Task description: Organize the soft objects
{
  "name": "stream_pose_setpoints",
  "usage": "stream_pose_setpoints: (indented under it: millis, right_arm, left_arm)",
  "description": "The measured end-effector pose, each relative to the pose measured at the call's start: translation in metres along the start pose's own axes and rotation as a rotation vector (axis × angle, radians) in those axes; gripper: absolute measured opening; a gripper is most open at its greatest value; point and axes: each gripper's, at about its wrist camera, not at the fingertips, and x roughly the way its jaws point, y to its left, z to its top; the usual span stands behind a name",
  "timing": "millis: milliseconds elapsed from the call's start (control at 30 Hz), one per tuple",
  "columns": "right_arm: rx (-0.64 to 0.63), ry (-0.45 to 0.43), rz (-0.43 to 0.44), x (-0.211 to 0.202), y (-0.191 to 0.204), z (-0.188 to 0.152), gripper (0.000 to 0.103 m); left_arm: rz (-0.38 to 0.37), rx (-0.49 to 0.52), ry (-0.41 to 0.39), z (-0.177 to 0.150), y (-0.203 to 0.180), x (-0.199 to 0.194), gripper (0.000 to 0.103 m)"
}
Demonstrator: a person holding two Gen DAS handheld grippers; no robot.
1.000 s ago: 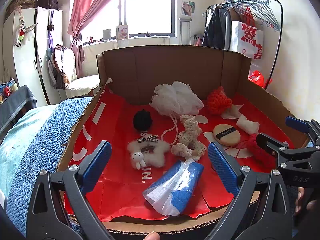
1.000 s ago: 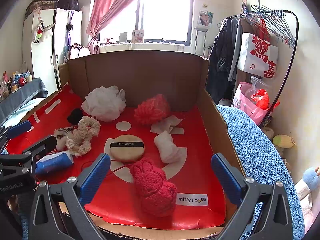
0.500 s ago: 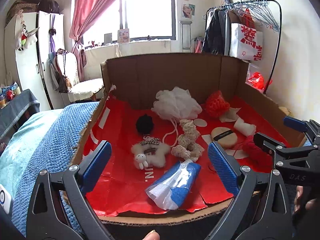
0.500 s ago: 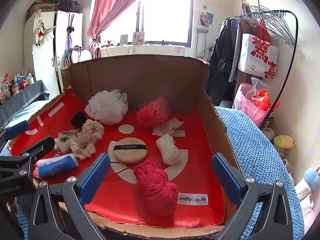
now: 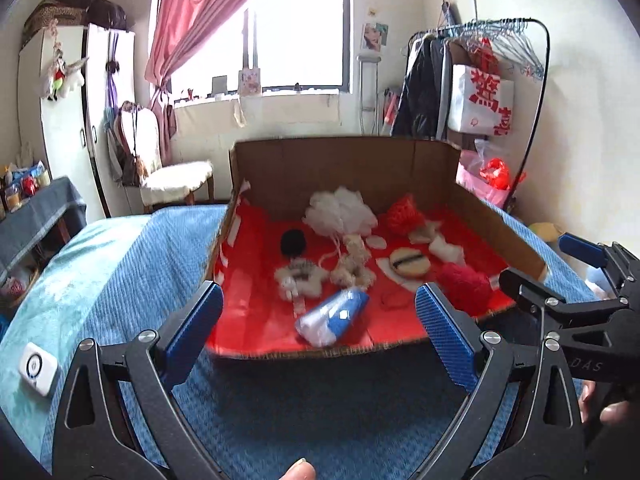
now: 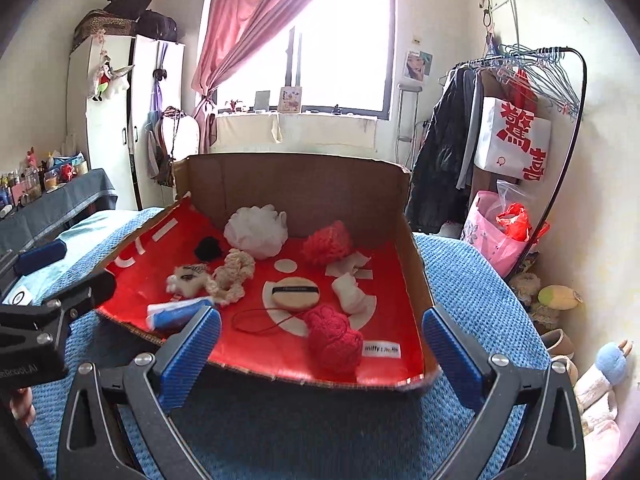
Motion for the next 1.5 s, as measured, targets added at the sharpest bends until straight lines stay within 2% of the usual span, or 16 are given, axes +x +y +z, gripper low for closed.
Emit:
stream_pose_setpoints:
  millis: [233,333,567,767,1167,1500]
  right_arm:
    - [0.033,0.137,0.01,0.003,-0.004,-0.031,0.103]
    - [0.031,0.241,0.007,0.019,-0.007,-0.051,0.103]
    - [0.049,0.399,-0.014,0.052,-0.009,-0.075,0.103]
    - [0.069,0.435,-0.027,0.057,-0.014,-0.081,0.103]
    - [0.096,0.44,-0.03,0.055,-0.018,-0.083,0.103]
    - [0.1,0.44,-0.029,0.057,-0.017,-0.082,0.103]
  left_arm:
    - [-0.003,-0.01,0.142,-0.034,-0.006,0.006,0.098]
    - [-0.003,0.0,0.221,-0.051,-0.01,0.022,0.098]
    - [0.03,0.005,0.377,-0.076,-0.013,0.061,0.101]
    - [0.041,-0.008,0.39,-0.077,-0.012,0.062,0.103]
    - [0.013,-0.045,0.388,-0.078,-0.006,0.064,0.103]
    - [0.019,-0.039,0.383,-0.08,-0.008,0.065,0.103]
